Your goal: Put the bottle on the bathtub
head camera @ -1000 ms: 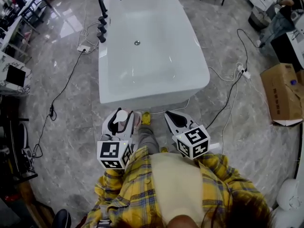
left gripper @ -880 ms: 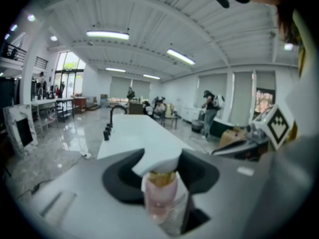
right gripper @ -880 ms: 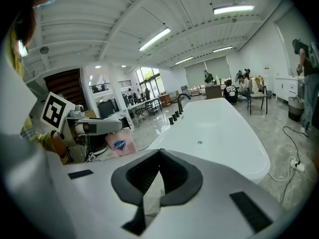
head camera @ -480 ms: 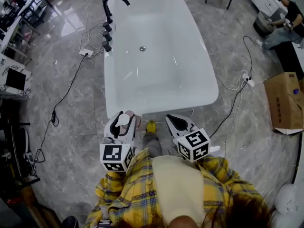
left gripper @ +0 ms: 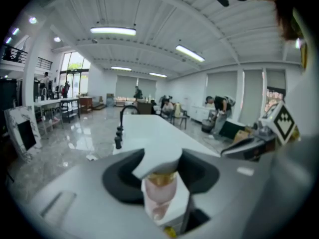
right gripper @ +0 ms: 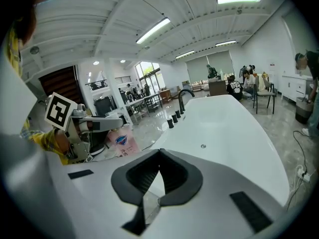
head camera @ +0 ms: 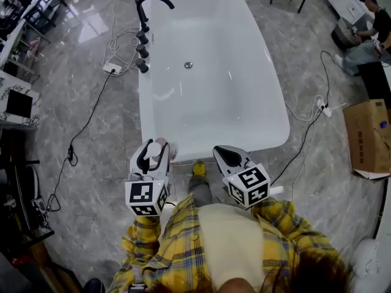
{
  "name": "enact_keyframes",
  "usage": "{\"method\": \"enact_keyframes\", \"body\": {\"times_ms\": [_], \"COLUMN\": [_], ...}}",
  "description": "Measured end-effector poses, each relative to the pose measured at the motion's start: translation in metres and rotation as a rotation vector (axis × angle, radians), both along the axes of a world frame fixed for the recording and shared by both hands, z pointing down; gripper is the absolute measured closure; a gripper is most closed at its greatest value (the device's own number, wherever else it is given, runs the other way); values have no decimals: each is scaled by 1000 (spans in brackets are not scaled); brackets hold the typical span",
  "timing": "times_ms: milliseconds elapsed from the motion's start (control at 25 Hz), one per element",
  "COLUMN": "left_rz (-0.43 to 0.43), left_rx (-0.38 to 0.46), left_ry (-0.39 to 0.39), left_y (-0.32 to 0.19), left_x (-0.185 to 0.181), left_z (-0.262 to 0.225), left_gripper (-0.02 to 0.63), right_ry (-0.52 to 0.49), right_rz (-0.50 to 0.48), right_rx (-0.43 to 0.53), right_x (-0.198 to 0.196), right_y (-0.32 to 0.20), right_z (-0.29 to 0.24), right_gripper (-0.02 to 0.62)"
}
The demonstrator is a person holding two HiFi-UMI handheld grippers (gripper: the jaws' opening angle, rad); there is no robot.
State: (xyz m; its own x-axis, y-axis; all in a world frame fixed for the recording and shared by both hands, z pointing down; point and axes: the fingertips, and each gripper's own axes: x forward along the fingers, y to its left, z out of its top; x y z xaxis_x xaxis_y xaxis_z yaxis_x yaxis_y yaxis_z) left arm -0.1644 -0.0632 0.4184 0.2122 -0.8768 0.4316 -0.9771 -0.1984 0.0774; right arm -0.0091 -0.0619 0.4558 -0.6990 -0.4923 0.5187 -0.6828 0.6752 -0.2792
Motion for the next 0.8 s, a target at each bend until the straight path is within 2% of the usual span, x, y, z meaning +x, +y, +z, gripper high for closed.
{"method": "enact_keyframes", "body": {"times_ms": [480,800], "left_rz": [-22,-42], "left_rx": [-14,-13], "left_ry": [-27,-42], "left_y": [-64,-106], "left_x": [-56,-88], "left_z": [25,49], "left_gripper": [420,420], "right_ry": [41,76], "right_rz": [-35,-29], "right_rx": [-23,-44], "right_x": [-46,-58], "right_y": [-43,-58], "right_z": [16,28], "right_gripper": [581,582]}}
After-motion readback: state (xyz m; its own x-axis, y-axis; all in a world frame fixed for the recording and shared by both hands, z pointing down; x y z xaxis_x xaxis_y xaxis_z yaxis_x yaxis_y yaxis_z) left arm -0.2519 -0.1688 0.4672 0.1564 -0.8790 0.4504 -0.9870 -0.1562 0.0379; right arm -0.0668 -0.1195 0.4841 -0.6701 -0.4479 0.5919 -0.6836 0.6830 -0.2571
